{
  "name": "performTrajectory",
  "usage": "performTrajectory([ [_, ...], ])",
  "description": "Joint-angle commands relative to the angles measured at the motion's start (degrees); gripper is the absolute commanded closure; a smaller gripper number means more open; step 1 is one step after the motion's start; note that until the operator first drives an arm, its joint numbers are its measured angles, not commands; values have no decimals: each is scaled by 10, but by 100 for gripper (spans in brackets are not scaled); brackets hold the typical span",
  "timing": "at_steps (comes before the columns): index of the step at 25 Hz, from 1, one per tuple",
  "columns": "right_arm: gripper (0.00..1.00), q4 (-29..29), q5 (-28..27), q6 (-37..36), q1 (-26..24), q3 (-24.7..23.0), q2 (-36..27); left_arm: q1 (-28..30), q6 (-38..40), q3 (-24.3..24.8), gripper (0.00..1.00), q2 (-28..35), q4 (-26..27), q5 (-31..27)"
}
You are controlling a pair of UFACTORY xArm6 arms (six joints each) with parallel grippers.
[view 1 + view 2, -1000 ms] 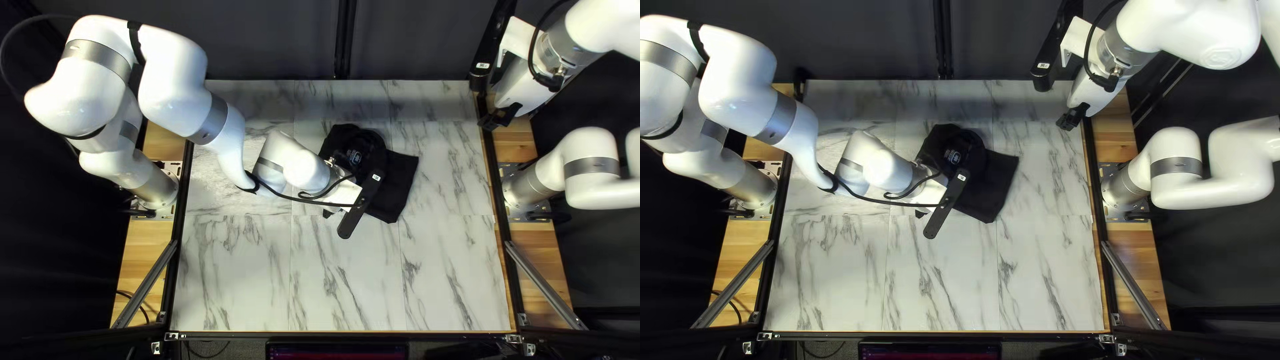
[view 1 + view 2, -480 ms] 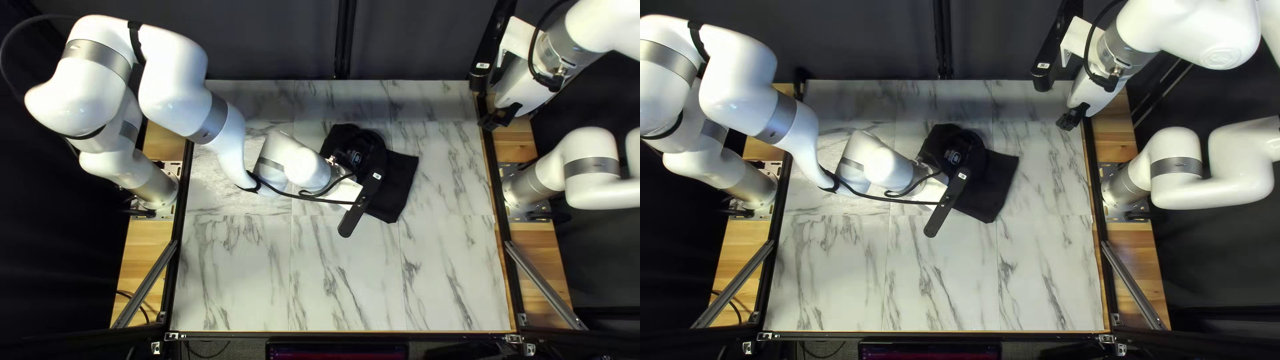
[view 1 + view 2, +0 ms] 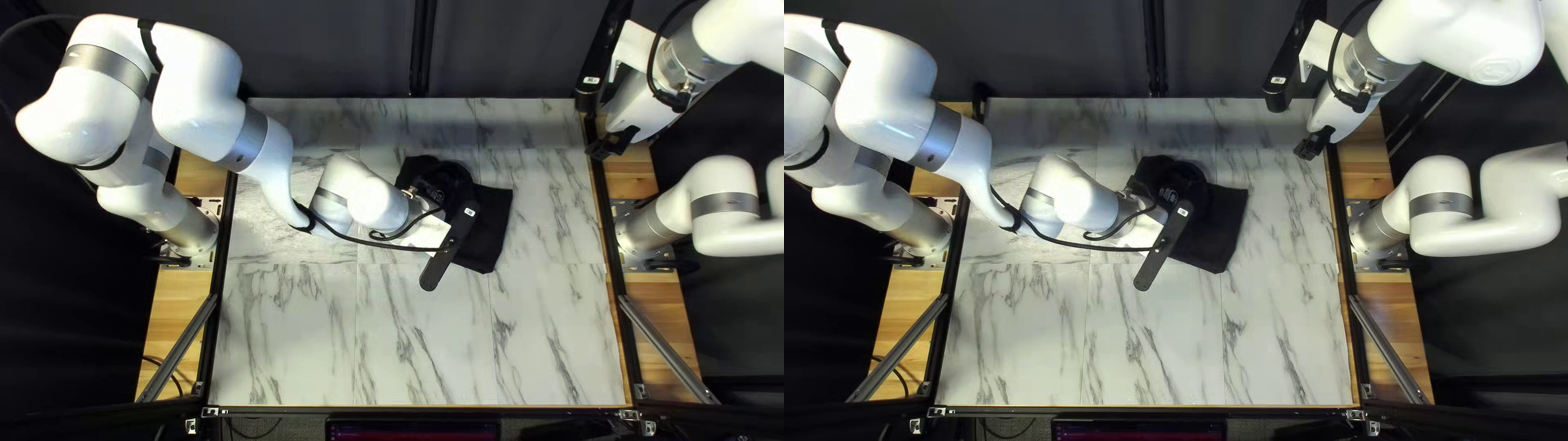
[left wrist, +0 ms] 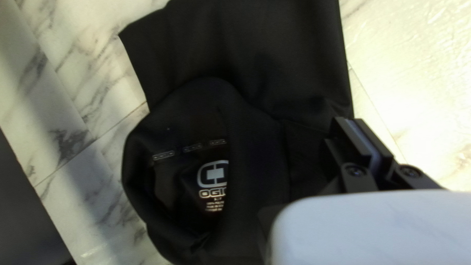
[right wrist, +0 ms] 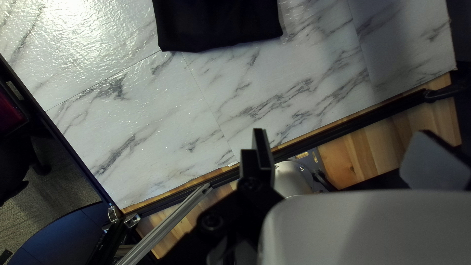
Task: Fold t-shirt
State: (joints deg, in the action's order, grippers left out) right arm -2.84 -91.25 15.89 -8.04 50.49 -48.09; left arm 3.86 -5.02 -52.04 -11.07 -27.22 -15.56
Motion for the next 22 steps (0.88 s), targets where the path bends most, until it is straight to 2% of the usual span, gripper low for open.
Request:
performTrajectory([
  [1, 0, 0, 0, 0, 0, 0, 0, -6, 23, 5, 100, 12, -28, 2],
  [5, 0, 0, 0, 0, 0, 0, 0, -11, 50, 8, 100, 27, -60, -3],
  [13, 0, 0, 0, 0, 0, 0, 0, -12, 46, -13, 100, 46, -78, -28],
  [19, 0, 0, 0, 0, 0, 0, 0, -7, 28, -62, 100, 32, -81, -36],
  [22, 0, 0, 0, 0, 0, 0, 0, -3, 24, -98, 100, -5, -85, -16],
])
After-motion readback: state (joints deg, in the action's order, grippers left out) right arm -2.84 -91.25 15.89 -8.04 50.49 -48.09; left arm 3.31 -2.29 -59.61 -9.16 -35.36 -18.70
